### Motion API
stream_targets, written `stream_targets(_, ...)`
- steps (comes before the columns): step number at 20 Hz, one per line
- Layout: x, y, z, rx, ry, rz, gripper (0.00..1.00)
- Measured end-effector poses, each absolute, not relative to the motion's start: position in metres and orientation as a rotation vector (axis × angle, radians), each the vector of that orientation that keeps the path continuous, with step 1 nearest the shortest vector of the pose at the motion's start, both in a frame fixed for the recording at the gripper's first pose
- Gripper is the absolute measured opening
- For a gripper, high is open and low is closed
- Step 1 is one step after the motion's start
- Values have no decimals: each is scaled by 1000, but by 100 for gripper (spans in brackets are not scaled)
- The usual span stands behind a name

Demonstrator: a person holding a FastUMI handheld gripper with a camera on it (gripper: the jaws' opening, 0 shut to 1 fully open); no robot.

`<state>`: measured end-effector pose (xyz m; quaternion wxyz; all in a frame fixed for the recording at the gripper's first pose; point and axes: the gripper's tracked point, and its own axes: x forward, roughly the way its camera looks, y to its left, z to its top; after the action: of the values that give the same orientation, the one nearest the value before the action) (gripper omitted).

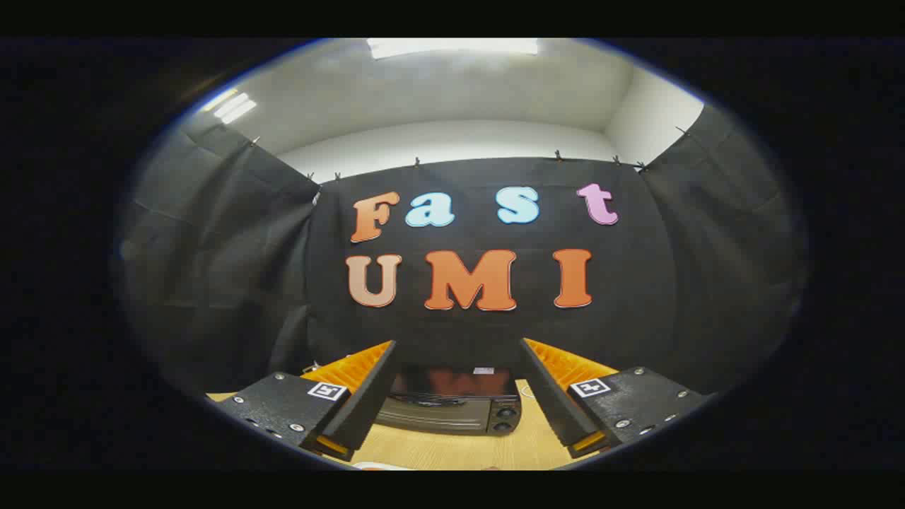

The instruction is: Open the toaster oven, put the food inside, and close the toaster oven door.

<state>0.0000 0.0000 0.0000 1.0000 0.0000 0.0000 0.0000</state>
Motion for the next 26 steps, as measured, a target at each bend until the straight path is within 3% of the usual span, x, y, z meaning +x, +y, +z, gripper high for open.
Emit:
stream_targets(15,12,16,0,16,-33,23,99)
stream_targets(26,64,36,-74,26,140,33,99)
